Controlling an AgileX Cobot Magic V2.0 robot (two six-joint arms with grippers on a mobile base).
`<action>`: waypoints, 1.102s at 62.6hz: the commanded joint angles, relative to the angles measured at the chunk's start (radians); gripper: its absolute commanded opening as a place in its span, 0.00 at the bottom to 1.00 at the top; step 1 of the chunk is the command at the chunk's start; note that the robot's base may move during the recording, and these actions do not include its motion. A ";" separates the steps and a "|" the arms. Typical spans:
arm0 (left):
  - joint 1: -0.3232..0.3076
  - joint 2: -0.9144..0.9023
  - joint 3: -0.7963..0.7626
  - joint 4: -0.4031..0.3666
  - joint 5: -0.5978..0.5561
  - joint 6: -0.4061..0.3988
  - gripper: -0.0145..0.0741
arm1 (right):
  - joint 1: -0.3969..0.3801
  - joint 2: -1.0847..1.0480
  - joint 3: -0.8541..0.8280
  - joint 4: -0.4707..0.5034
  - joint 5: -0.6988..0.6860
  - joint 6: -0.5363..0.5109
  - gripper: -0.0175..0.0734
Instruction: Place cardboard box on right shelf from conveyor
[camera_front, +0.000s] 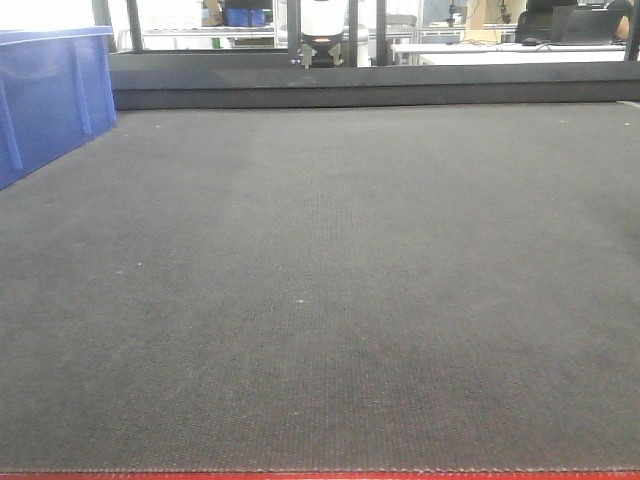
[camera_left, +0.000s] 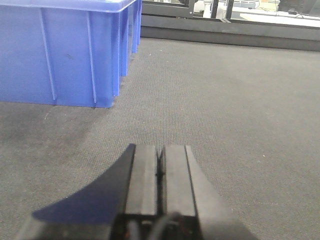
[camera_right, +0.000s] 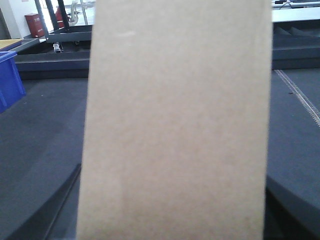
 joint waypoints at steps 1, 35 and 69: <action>-0.002 -0.013 -0.003 -0.005 -0.090 -0.005 0.03 | -0.004 0.014 -0.025 -0.011 -0.106 -0.008 0.43; -0.002 -0.013 -0.003 -0.005 -0.090 -0.005 0.03 | -0.004 0.017 -0.024 -0.011 -0.104 -0.008 0.43; 0.040 -0.013 -0.003 -0.005 -0.090 -0.005 0.03 | -0.004 0.017 -0.024 -0.011 -0.104 -0.008 0.43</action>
